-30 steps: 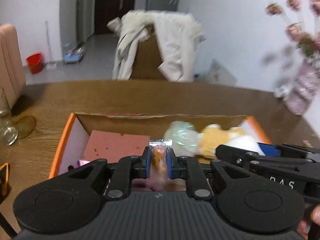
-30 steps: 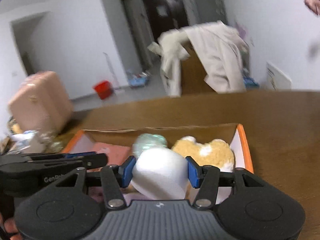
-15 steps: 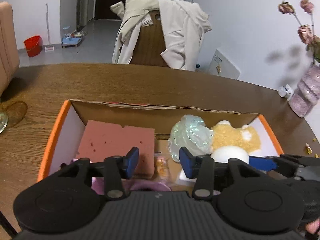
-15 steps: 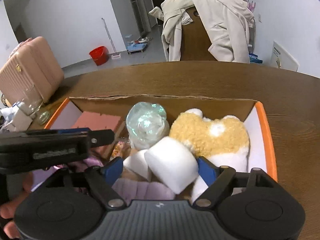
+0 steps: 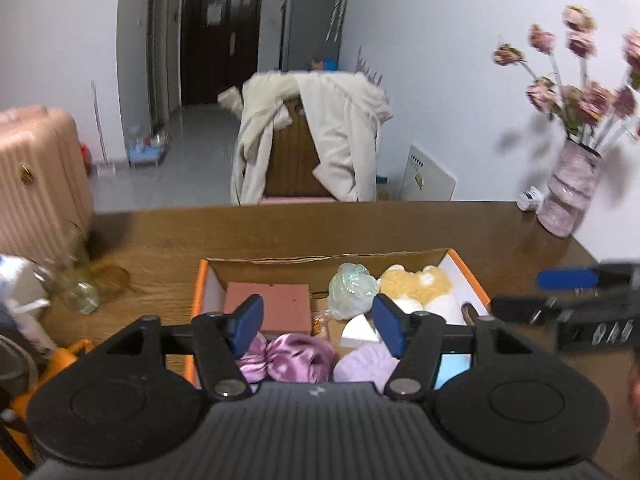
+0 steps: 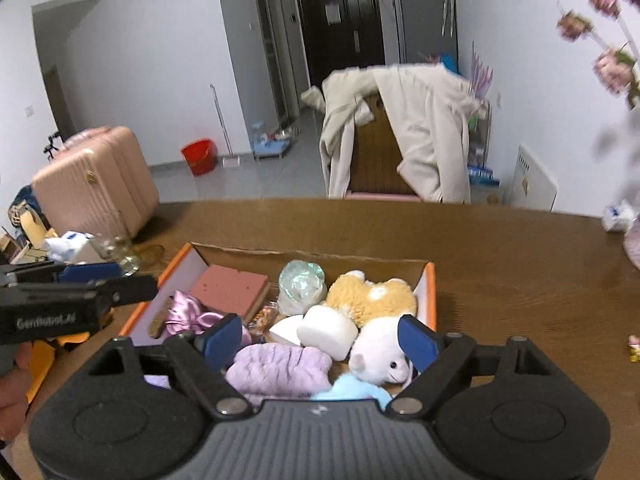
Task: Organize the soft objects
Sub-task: 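Carry the sponge with the right gripper while the left carries the packet, both releasing into the box, then withdraw both grippers and move them to the blue tissue pack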
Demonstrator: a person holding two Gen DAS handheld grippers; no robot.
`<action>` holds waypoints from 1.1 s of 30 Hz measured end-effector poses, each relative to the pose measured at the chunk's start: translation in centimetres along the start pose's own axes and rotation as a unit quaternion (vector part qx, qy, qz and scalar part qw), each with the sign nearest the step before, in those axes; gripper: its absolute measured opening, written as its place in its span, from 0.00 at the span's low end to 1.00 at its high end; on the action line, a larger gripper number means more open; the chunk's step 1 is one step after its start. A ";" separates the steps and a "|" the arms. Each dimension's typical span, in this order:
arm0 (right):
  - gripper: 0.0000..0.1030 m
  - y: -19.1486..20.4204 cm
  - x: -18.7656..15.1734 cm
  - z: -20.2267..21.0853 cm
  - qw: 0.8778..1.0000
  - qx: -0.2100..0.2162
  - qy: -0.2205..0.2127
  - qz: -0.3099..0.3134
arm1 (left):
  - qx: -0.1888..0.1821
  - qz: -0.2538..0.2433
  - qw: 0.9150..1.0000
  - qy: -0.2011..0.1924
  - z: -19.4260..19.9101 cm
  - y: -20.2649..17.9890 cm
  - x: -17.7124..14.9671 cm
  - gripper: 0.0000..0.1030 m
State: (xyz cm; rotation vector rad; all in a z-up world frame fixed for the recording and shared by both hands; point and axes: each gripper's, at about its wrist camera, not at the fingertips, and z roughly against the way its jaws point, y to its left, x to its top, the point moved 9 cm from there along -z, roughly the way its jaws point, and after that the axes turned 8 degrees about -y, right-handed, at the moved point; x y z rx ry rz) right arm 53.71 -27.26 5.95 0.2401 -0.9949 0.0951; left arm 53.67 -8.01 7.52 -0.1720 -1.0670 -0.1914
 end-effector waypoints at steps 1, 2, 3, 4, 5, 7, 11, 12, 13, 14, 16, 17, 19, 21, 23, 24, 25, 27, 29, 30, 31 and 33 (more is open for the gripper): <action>0.83 0.1 0.0 1.5 1.000 0.002 -0.010 0.003 | 0.003 -0.019 1.000 -0.011 1.6 -0.3 -0.4 0.72; 0.84 0.2 -0.3 3.2 1.000 0.005 -0.024 0.007 | 0.006 -0.037 0.999 -0.022 3.0 -0.5 -0.9 0.74; 0.85 0.4 -0.6 4.7 0.999 0.011 -0.040 0.011 | 0.010 -0.057 0.998 -0.036 4.8 -0.8 -1.6 0.75; 0.86 0.7 -1.3 6.5 0.998 0.019 -0.059 0.016 | 0.013 -0.075 0.996 -0.052 6.6 -1.0 -2.5 0.77; 0.87 1.0 -2.3 8.2 0.997 0.025 -0.072 0.020 | 0.016 -0.089 0.994 -0.066 8.3 -1.2 -3.5 0.79; 0.87 1.5 -4.1 10.7 0.995 0.030 -0.091 0.022 | 0.016 -0.095 0.992 -0.087 11.5 -1.4 -5.6 0.79; 0.87 2.2 -8.6 15.4 0.992 0.036 -0.122 0.015 | -0.001 -0.053 0.993 -0.101 16.8 -1.7 -9.9 0.82; 0.87 2.5 -9.5 16.3 0.991 0.035 -0.130 0.012 | 0.000 -0.048 0.993 -0.107 17.9 -1.7 -10.8 0.83; 0.88 2.7 -10.7 17.4 0.990 0.039 -0.139 0.008 | 0.002 -0.044 0.992 -0.116 19.0 -1.6 -11.9 0.85; 0.88 3.1 -11.8 18.0 0.989 0.044 -0.142 0.004 | 0.003 -0.040 0.992 -0.124 20.0 -1.6 -12.9 0.89; 0.91 3.8 -14.2 19.0 0.988 0.057 -0.146 -0.005 | 0.006 -0.028 0.991 -0.130 21.5 -1.5 -15.0 0.92; 0.91 4.2 -15.5 19.3 0.988 0.060 -0.145 -0.008 | 0.011 -0.013 0.992 -0.126 22.2 -1.3 -16.3 0.92; 0.91 5.0 -18.3 19.5 0.988 0.056 -0.144 -0.010 | 0.018 0.009 0.993 -0.116 23.3 -0.8 -18.5 0.92; 0.91 5.7 -21.0 20.1 0.989 0.049 -0.142 -0.010 | 0.031 0.030 0.993 -0.111 24.6 -0.2 -20.3 0.92; 0.91 6.0 -24.0 21.0 0.989 0.041 -0.141 -0.007 | 0.044 0.027 0.993 -0.106 26.1 0.1 -22.2 0.93; 0.91 6.1 -25.1 21.3 0.990 0.038 -0.138 -0.008 | 0.054 0.017 0.993 -0.106 26.7 0.2 -22.9 0.93; 0.91 6.2 -26.2 21.7 0.991 0.034 -0.133 -0.011 | 0.071 0.007 0.992 -0.108 27.3 0.4 -23.5 0.94; 0.91 6.1 -27.5 22.4 0.991 0.028 -0.129 -0.012 | 0.088 0.001 0.990 -0.109 28.1 0.6 -24.2 0.94; 0.92 6.1 -27.9 23.2 0.990 0.018 -0.136 -0.015 | 0.084 0.007 0.991 -0.108 28.2 0.7 -24.5 0.95; 0.93 6.2 -27.9 23.5 0.990 0.016 -0.141 -0.014 | 0.082 0.008 0.991 -0.103 28.0 0.5 -24.5 0.95; 0.93 6.3 -27.8 23.7 0.989 0.017 -0.145 -0.013 | 0.082 0.008 0.991 -0.101 27.8 0.5 -24.5 0.95; 0.93 6.5 -27.7 23.9 0.989 0.021 -0.147 -0.011 | 0.081 0.004 0.992 -0.100 27.3 0.1 -24.2 0.95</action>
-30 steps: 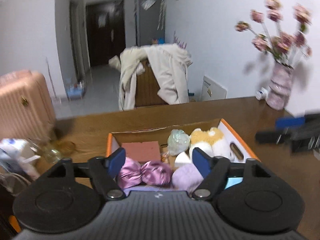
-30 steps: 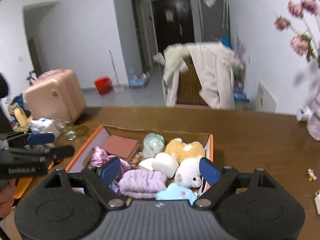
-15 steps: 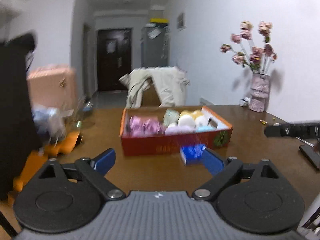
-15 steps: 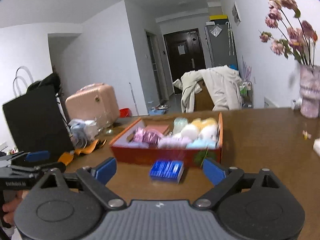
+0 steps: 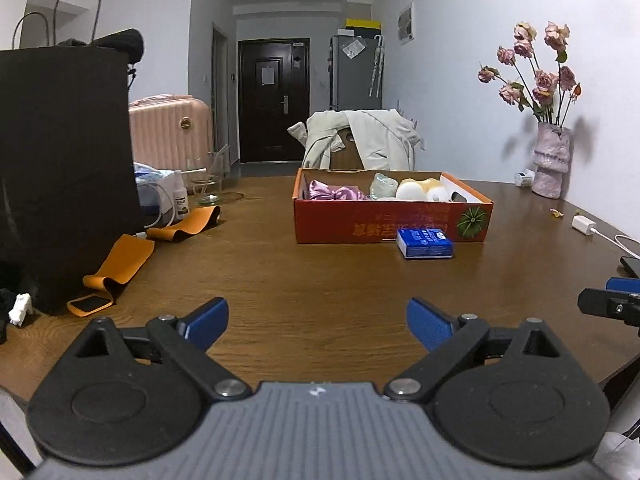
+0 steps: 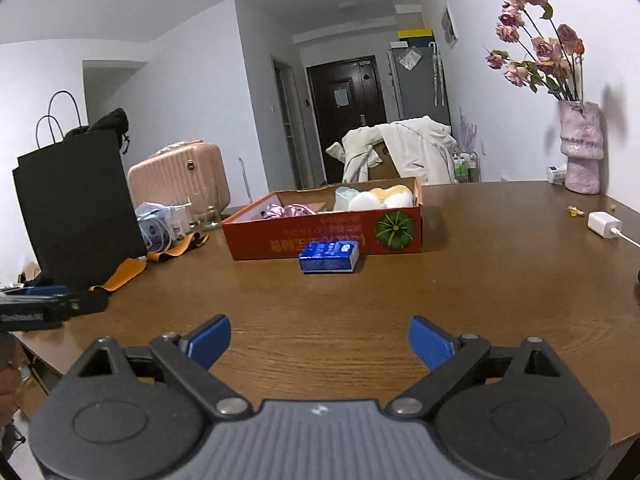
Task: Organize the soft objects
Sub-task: 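Withdraw both grippers and move them to the blue tissue pack, then close both grippers together on the blue tissue pack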
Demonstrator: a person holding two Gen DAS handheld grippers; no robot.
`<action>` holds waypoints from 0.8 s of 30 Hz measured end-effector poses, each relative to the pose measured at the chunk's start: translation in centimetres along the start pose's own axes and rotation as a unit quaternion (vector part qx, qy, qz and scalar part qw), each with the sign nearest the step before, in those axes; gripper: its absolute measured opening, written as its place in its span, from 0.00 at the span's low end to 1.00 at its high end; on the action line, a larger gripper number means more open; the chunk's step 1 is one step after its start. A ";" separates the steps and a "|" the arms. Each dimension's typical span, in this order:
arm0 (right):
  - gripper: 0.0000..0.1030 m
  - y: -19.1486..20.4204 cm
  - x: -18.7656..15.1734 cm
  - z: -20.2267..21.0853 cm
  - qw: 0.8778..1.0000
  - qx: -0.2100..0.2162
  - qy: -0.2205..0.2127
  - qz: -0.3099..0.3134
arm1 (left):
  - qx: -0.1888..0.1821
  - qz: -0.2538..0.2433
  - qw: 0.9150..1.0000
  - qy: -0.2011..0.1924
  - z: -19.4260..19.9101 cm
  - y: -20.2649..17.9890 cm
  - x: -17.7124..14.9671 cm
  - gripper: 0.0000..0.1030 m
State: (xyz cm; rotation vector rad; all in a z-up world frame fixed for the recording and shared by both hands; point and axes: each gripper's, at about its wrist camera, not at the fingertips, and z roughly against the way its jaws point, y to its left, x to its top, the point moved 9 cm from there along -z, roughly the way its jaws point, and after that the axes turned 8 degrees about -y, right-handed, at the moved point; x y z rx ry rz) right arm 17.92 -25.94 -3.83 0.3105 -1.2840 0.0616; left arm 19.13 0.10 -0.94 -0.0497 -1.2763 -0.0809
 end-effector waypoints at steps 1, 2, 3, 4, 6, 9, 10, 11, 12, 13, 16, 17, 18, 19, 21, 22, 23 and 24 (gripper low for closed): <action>0.93 0.2 0.0 -0.1 1.000 0.002 0.000 0.001 | -0.003 -0.002 1.000 0.002 -0.4 -0.4 0.1 0.95; 0.93 0.3 0.0 -0.2 1.000 0.007 0.002 -0.001 | -0.006 -0.002 1.000 0.004 -0.6 -0.7 0.0 0.95; 0.93 0.4 0.1 -0.5 1.000 0.013 0.006 -0.004 | -0.009 -0.002 1.000 0.004 -0.8 -0.9 0.0 0.95; 0.93 0.4 0.0 -0.8 1.000 0.019 0.010 -0.011 | -0.014 -0.002 1.000 0.006 -1.1 -1.2 -0.1 0.95; 0.93 0.1 -0.1 -1.7 0.999 0.028 0.016 -0.036 | -0.022 -0.001 1.000 0.012 -1.9 -1.7 -0.2 0.95; 0.93 -0.5 -0.2 -3.2 0.998 0.029 0.013 -0.051 | -0.027 0.003 0.999 0.024 -3.8 -2.3 -0.3 0.95; 0.93 -0.6 -0.2 -3.8 0.998 0.026 0.014 -0.047 | -0.029 0.003 0.999 0.027 -4.5 -2.5 -0.3 0.95; 0.92 -0.8 -0.1 -4.5 0.999 0.026 0.016 -0.045 | -0.033 0.004 0.999 0.028 -5.4 -2.9 -0.2 0.95; 0.91 -1.0 0.1 -5.2 0.998 0.031 0.016 -0.048 | -0.038 0.005 0.999 0.029 -6.2 -3.2 -0.1 0.95; 0.90 -1.3 0.3 -5.8 0.998 0.035 0.018 -0.053 | -0.046 0.006 0.998 0.032 -7.1 -3.6 0.1 0.95; 0.76 -2.5 1.3 -8.8 0.996 0.038 0.038 -0.073 | -0.078 0.015 0.996 0.033 -10.6 -5.1 1.4 0.91; 0.73 -2.8 1.7 -10.1 0.996 0.036 0.043 -0.073 | -0.087 0.019 0.996 0.033 -11.7 -5.6 1.9 0.83; 0.69 -3.2 2.2 -11.2 0.996 0.032 0.046 -0.073 | -0.096 0.020 0.995 0.035 -13.2 -6.2 2.4 0.78; 0.68 -3.4 2.7 -12.4 0.996 0.028 0.047 -0.071 | -0.104 0.020 0.994 0.040 -14.6 -6.6 2.7 0.69; 0.60 -3.8 3.6 -15.0 0.996 0.034 0.046 -0.069 | -0.122 0.022 0.991 0.053 -17.5 -7.6 3.2 0.60; 0.58 -4.1 4.0 -16.6 0.995 0.039 0.048 -0.074 | -0.128 0.029 0.989 0.065 -19.4 -8.1 3.2 0.57; 0.55 -4.3 4.1 -17.8 0.995 0.043 0.050 -0.079 | -0.132 0.034 0.988 0.077 -20.9 -8.4 3.1 0.53; 0.51 -4.7 4.2 -19.3 0.994 0.044 0.053 -0.089 | -0.133 0.038 0.986 0.092 -22.4 -8.5 2.9 0.50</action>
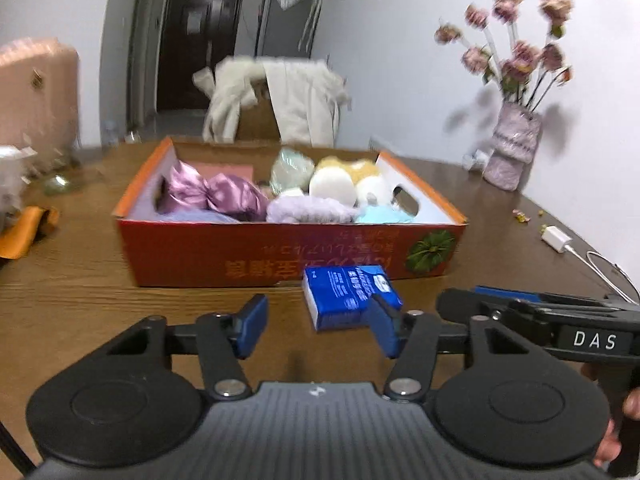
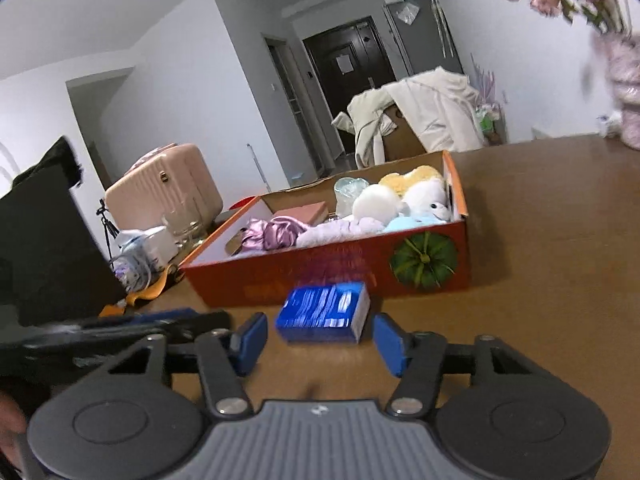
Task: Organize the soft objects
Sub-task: 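Close both grippers together on the blue tissue pack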
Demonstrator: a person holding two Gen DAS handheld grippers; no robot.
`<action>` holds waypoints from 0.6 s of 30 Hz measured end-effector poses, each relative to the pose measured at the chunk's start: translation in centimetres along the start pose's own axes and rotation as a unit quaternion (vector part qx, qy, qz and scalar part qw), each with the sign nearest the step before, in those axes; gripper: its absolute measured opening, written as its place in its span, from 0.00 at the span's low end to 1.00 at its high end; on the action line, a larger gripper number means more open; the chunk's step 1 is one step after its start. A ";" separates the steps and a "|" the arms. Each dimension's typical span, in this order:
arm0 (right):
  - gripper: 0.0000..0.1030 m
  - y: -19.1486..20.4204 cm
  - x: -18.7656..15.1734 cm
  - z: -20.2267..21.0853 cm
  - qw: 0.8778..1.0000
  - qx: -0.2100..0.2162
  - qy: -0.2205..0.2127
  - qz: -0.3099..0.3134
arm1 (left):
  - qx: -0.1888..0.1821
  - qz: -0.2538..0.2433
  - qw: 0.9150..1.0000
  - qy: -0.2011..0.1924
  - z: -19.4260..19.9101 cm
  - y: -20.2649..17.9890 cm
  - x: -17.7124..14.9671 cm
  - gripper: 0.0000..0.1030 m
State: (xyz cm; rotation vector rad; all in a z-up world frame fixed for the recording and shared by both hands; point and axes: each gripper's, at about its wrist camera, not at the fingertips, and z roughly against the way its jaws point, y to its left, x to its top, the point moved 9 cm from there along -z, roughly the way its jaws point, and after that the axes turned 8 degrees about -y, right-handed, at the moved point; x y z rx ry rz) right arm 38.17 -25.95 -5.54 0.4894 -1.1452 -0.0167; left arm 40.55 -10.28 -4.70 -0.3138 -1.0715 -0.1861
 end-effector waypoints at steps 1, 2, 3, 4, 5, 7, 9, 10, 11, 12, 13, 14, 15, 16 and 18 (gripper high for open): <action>0.48 -0.5 0.2 -1.0 1.000 0.000 0.001 -0.011 | -0.004 0.009 1.000 0.015 -1.5 0.3 0.1 0.45; 0.42 -1.1 0.2 -2.3 1.000 0.002 0.007 -0.029 | -0.011 0.016 1.000 0.021 -2.5 0.5 0.2 0.43; 0.39 -1.6 0.2 -3.4 0.999 0.005 0.015 -0.043 | -0.016 0.025 0.999 0.028 -3.6 0.7 0.2 0.41; 0.38 -2.2 -0.1 -4.6 0.998 0.007 0.025 -0.057 | -0.019 0.031 0.999 0.033 -4.5 1.0 0.2 0.38; 0.38 -2.6 -0.4 -5.4 0.997 0.003 0.035 -0.063 | -0.023 0.036 0.998 0.038 -5.2 1.2 0.1 0.36; 0.38 -2.9 -0.9 -6.6 0.997 0.001 0.044 -0.064 | -0.030 0.054 0.997 0.047 -6.4 1.5 -0.4 0.32; 0.33 -3.1 -1.4 -7.4 0.996 0.004 0.056 -0.073 | -0.043 0.072 0.995 0.044 -7.0 1.7 -0.9 0.31; 0.33 -3.1 -1.6 -7.7 0.996 0.009 0.056 -0.076 | -0.049 0.071 0.995 0.043 -7.1 1.6 -0.9 0.31; 0.32 -3.2 -1.7 -7.8 0.995 0.014 0.054 -0.081 | -0.057 0.067 0.995 0.044 -7.0 1.5 -0.9 0.30; 0.30 -3.3 -1.7 -7.7 0.995 0.016 0.051 -0.086 | -0.067 0.070 0.994 0.046 -7.0 1.4 -1.0 0.29; 0.29 -3.5 -1.8 -7.7 0.995 0.017 0.048 -0.090 | -0.072 0.078 0.993 0.050 -7.0 1.4 -1.1 0.29; 0.28 -3.6 -1.8 -7.7 0.995 0.017 0.045 -0.092 | -0.073 0.084 0.993 0.050 -7.0 1.4 -1.2 0.29; 0.26 -3.6 -1.9 -7.6 0.994 0.018 0.044 -0.094 | -0.073 0.084 0.993 0.051 -7.0 1.4 -1.1 0.29; 0.26 -3.6 -1.8 -7.6 0.994 0.019 0.044 -0.094 | -0.074 0.083 0.993 0.050 -6.9 1.4 -1.1 0.28; 0.25 -3.5 -1.8 -7.5 0.995 0.019 0.043 -0.090 | -0.072 0.080 0.993 0.047 -6.8 1.3 -1.1 0.28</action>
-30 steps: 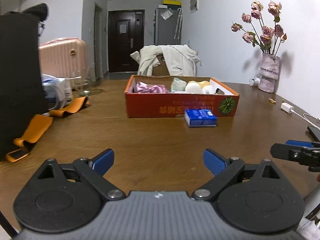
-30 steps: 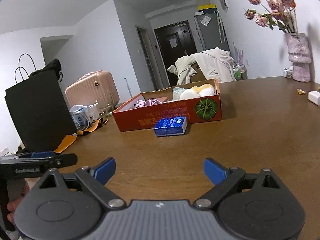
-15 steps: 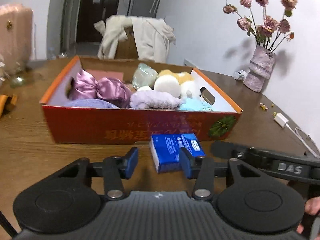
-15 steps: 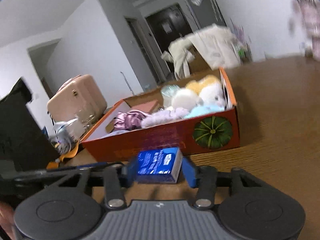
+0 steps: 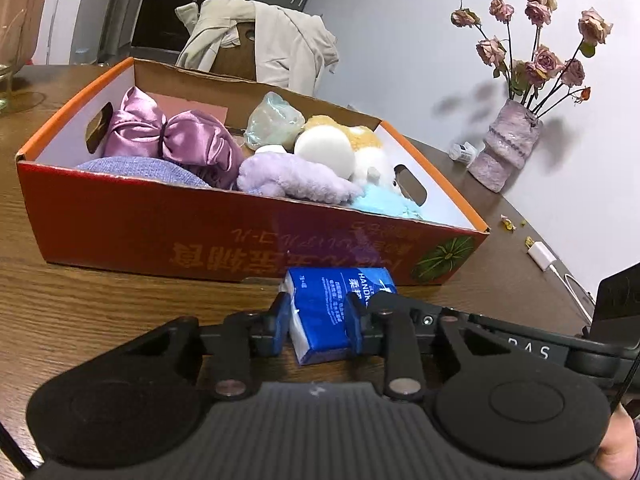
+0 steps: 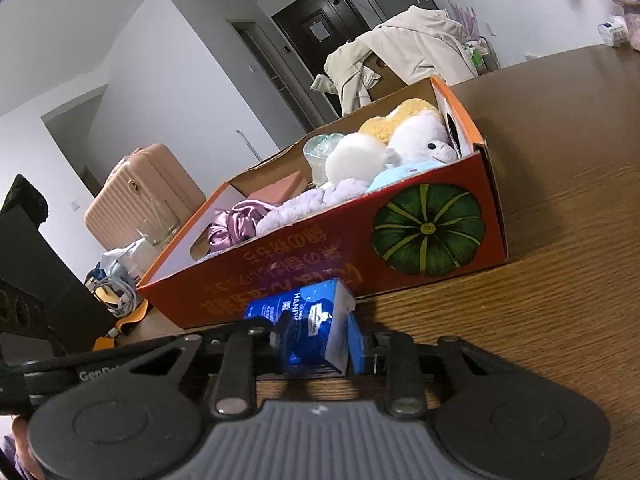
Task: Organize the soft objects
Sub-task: 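Close both grippers together on the blue tissue pack, then lift the tissue pack with both grippers, lower it into the box and open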
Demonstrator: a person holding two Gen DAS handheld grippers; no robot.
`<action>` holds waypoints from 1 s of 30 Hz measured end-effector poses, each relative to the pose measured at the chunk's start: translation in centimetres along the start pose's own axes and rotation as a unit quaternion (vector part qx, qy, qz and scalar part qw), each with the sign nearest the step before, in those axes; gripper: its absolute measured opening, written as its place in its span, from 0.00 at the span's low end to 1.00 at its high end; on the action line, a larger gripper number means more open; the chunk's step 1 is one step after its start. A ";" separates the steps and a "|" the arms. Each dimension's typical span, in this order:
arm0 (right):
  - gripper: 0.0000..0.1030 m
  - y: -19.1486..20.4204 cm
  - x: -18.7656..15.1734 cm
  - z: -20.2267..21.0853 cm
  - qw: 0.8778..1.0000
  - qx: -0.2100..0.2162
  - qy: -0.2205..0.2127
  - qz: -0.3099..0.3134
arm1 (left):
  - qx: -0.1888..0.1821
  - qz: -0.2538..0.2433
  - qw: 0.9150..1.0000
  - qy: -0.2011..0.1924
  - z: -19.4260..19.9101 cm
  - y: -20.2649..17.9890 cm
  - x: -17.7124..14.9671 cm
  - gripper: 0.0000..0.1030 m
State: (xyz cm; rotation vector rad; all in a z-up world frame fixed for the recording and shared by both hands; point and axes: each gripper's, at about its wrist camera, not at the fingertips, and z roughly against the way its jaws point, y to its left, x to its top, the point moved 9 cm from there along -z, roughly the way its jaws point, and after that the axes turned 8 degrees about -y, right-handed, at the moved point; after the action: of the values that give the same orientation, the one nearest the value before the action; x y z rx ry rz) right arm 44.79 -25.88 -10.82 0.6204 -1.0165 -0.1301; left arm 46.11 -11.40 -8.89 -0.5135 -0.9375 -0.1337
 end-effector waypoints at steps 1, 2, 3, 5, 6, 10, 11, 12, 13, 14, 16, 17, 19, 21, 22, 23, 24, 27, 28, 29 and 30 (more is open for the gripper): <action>0.25 0.1 0.0 0.1 1.000 0.000 -0.001 0.001 | 0.002 -0.004 1.000 -0.002 0.0 -0.2 0.0 0.27; 0.24 0.1 0.0 0.2 1.000 -0.001 -0.002 0.002 | 0.003 -0.006 1.000 -0.004 0.1 -0.3 0.0 0.27; 0.23 0.2 0.1 0.4 1.000 -0.002 -0.003 0.005 | 0.005 -0.008 1.000 -0.007 0.3 -0.4 0.1 0.27; 0.21 0.6 0.1 0.7 1.000 -0.005 -0.008 0.014 | 0.012 -0.006 1.000 -0.008 0.7 -0.5 0.1 0.25; 0.21 1.0 0.1 1.2 1.000 -0.006 -0.010 0.018 | 0.012 -0.002 1.000 -0.008 1.2 -0.7 0.1 0.25; 0.21 3.4 0.1 5.0 0.999 0.005 -0.032 0.037 | 0.006 -0.014 0.999 -0.036 5.8 -2.6 -0.1 0.25; 0.20 3.9 -0.1 6.1 0.999 0.011 -0.037 0.036 | 0.006 -0.015 0.999 -0.041 7.0 -3.1 -0.3 0.25; 0.20 4.5 -0.2 7.1 0.998 0.015 -0.041 0.034 | 0.006 -0.015 0.999 -0.046 8.1 -3.6 -0.5 0.24; 0.20 5.1 -0.4 8.2 0.998 0.019 -0.046 0.036 | 0.008 -0.018 0.998 -0.053 9.6 -4.2 -0.7 0.24; 0.20 5.8 -0.7 9.5 0.998 0.023 -0.052 0.039 | 0.009 -0.021 0.998 -0.061 10.9 -4.8 -1.0 0.24; 0.20 6.8 -0.9 11.6 0.997 0.027 -0.062 0.043 | 0.008 -0.027 0.997 -0.073 13.2 -5.9 -1.3 0.24; 0.20 7.4 -1.1 12.8 0.996 0.029 -0.069 0.047 | 0.007 -0.029 0.996 -0.079 14.2 -6.4 -1.5 0.24; 0.20 8.4 -1.3 14.9 0.995 0.032 -0.080 0.053 | 0.003 -0.034 0.996 -0.087 16.1 -7.3 -1.7 0.24; 0.20 9.1 -1.6 16.4 0.994 0.035 -0.085 0.056 | 0.002 -0.039 0.995 -0.094 17.5 -8.1 -1.9 0.24; 0.20 9.4 -1.7 17.2 0.994 0.037 -0.089 0.055 | 0.002 -0.044 0.994 -0.099 18.4 -8.5 -2.0 0.24; 0.20 9.8 -1.8 17.9 0.993 0.039 -0.093 0.054 | 0.002 -0.048 0.993 -0.105 19.2 -8.9 -2.1 0.24; 0.20 10.2 -1.9 18.6 0.993 0.041 -0.097 0.054 | 0.001 -0.051 0.993 -0.109 19.8 -9.3 -2.2 0.24; 0.20 10.8 -2.1 20.4 0.992 0.045 -0.109 0.050 | -0.003 -0.059 0.991 -0.120 21.6 -10.2 -2.5 0.24; 0.20 11.0 -2.2 20.8 0.991 0.047 -0.112 0.049 | -0.004 -0.062 0.991 -0.122 21.9 -10.4 -2.5 0.24; 0.20 11.1 -2.3 21.2 0.991 0.049 -0.115 0.049 | -0.005 -0.065 0.990 -0.125 22.3 -10.6 -2.6 0.24; 0.20 11.3 -2.4 21.7 0.991 0.049 -0.117 0.049 | -0.006 -0.066 0.990 -0.126 22.6 -10.8 -2.6 0.24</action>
State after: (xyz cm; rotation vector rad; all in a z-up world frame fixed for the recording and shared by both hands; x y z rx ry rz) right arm 23.56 -24.87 1.57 0.6546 -1.2851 -0.0677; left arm 24.41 -10.33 3.81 -0.4867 -1.2199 -0.1975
